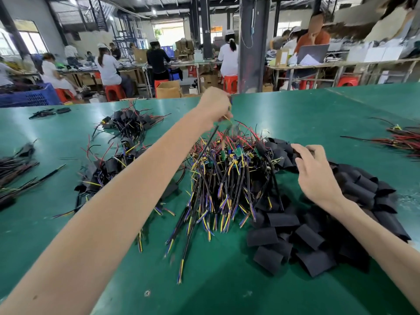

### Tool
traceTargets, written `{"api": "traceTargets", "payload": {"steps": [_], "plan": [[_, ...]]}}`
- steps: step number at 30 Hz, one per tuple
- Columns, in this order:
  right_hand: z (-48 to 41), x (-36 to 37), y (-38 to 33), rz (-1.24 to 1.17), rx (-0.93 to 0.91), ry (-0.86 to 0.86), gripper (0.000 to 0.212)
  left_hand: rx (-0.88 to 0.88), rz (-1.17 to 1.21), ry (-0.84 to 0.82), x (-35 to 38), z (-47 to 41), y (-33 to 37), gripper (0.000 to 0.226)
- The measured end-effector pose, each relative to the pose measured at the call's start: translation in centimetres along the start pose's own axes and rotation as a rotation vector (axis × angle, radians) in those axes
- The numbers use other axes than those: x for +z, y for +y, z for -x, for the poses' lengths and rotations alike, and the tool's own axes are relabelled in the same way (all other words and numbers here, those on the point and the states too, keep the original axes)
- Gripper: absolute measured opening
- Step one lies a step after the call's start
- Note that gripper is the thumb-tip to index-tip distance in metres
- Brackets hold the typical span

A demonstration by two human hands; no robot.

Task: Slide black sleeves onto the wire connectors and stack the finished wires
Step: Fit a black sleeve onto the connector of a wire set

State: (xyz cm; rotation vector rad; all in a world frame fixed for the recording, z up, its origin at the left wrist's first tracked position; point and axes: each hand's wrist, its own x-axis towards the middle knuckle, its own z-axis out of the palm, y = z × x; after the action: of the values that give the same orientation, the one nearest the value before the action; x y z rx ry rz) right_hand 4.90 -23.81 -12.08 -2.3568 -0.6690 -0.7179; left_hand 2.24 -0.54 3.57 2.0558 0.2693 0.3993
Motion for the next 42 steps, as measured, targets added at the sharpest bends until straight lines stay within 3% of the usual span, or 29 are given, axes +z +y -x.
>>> {"api": "traceTargets", "payload": {"steps": [6,11,13,17,20,22,26,30,35,42], "plan": [[0.2,0.1,-0.1,-0.031,0.032,-0.026,0.037,-0.008,-0.230,-0.185,0.9,1.9,-2.0,0.015],[0.1,0.0,-0.7,-0.029,-0.022,-0.021,0.037,0.032,-0.385,-0.053,0.4,1.7,-3.7,0.011],[0.2,0.0,-1.0,-0.019,-0.066,-0.026,0.037,0.098,-0.530,0.070,-0.4,1.9,-4.1,0.009],[0.3,0.2,-1.2,-0.039,-0.092,-0.064,0.038,0.239,-0.616,0.269,-2.5,2.4,-3.9,0.028],[0.3,0.0,-1.4,-0.083,-0.098,-0.030,0.033,0.395,-0.586,0.252,-4.1,3.1,-3.3,0.044],[0.3,-0.2,-1.6,-0.110,-0.094,0.002,0.030,0.478,-0.631,0.258,-4.9,3.7,-3.2,0.039],[0.4,-0.3,-2.3,-0.136,-0.125,0.046,0.029,0.721,-1.036,0.271,-4.5,6.4,-5.6,0.025],[0.6,-0.4,-2.8,-0.179,-0.136,0.021,0.039,0.770,-0.853,0.343,-2.3,9.4,-9.4,0.011],[0.7,-0.1,-3.0,-0.297,-0.115,-0.054,0.051,0.685,-0.688,0.384,-0.4,11.3,-11.5,0.026],[1.0,-0.2,-3.2,-0.333,-0.109,-0.171,0.056,0.688,-0.593,0.453,0.0,12.3,-11.9,0.026]]}}
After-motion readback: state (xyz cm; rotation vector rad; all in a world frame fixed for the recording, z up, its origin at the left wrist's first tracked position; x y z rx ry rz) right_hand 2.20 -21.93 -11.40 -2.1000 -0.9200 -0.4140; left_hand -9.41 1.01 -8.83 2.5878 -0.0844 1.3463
